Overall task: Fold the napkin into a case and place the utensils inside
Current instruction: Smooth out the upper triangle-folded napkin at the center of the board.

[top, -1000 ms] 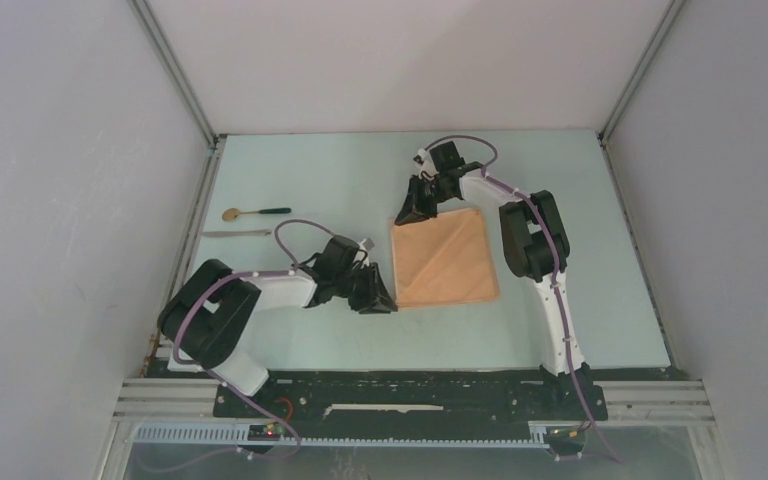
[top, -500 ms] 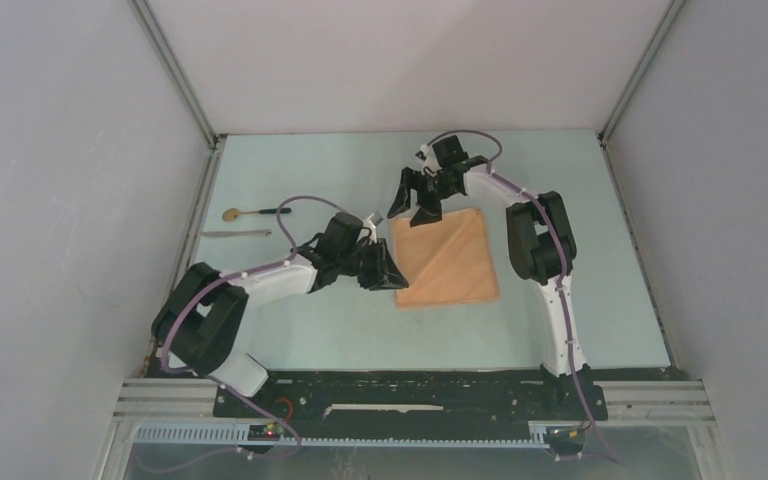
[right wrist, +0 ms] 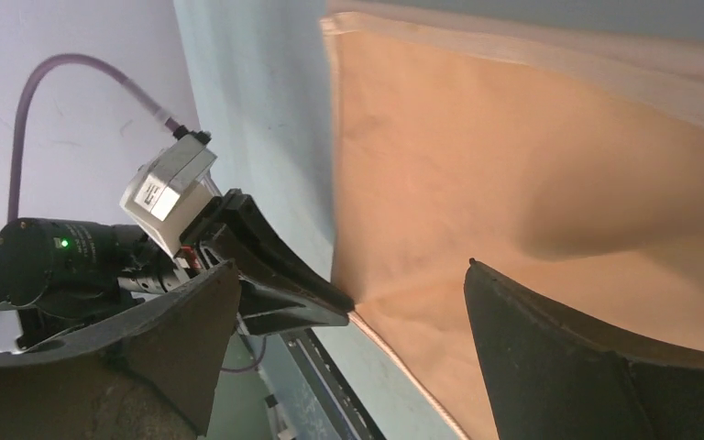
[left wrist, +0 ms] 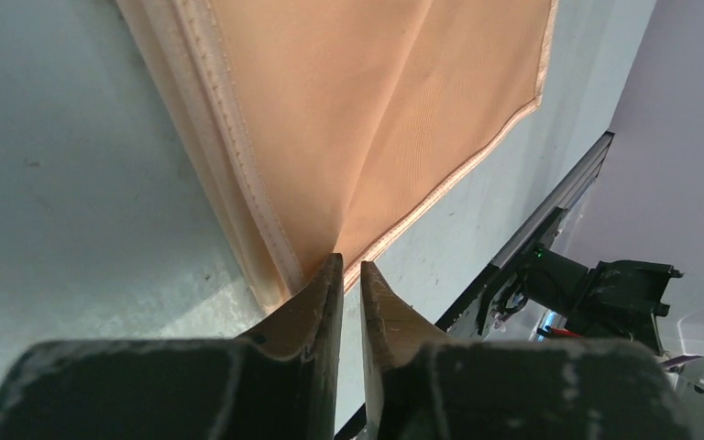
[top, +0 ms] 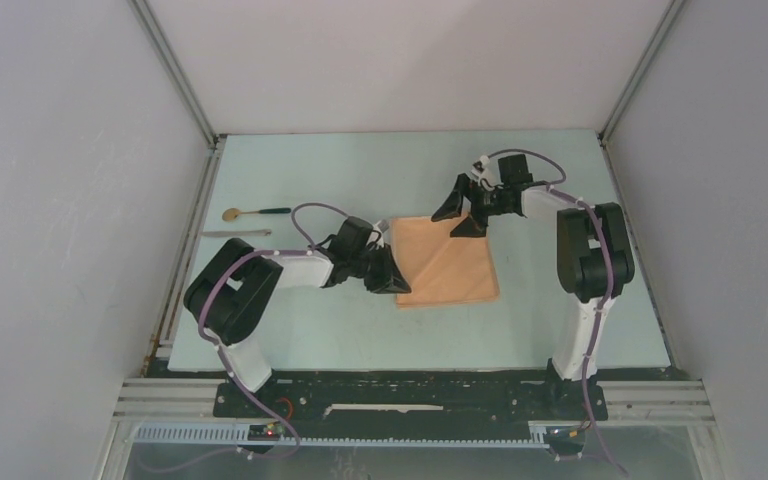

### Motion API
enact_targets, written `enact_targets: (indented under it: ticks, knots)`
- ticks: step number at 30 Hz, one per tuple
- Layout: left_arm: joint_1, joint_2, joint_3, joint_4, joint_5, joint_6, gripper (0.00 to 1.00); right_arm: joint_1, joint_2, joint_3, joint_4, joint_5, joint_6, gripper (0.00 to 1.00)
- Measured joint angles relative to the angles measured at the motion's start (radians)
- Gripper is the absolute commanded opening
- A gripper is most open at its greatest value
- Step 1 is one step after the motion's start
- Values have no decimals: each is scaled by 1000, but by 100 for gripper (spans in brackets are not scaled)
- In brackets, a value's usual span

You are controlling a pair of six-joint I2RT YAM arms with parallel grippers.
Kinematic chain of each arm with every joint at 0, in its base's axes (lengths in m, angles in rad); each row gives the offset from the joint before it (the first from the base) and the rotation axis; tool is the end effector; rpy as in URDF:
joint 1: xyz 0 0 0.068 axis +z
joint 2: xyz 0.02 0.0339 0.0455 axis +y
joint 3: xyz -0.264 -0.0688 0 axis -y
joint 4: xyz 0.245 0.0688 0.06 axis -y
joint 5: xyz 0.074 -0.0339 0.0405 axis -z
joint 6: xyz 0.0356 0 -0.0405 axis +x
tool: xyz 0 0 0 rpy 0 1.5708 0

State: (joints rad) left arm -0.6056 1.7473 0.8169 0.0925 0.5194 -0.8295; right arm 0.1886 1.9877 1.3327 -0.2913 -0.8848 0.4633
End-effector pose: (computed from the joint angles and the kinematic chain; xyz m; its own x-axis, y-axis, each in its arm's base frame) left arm 0.2621 -0.2030 0.1348 -0.9785 -0.1013 -0.1796 0.0673 0.6664 -0.7426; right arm 0.4017 0.1047 0.1749 -0.9645 0.1041 -0.2425 -0.1477 0.5487 0.8229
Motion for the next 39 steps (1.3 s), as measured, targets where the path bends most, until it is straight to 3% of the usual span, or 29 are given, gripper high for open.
enact_targets:
  ticks: [6,19,39]
  knots:
    - [3,6,-43,21,-1,-1,17,-68,72,-15,99,-69,22,100]
    - [20,33,-73,83,13,-16,15,-63,138,-15,299,-116,129,100]
    - [26,34,-162,245,43,-72,14,-168,257,-15,533,-179,352,100]
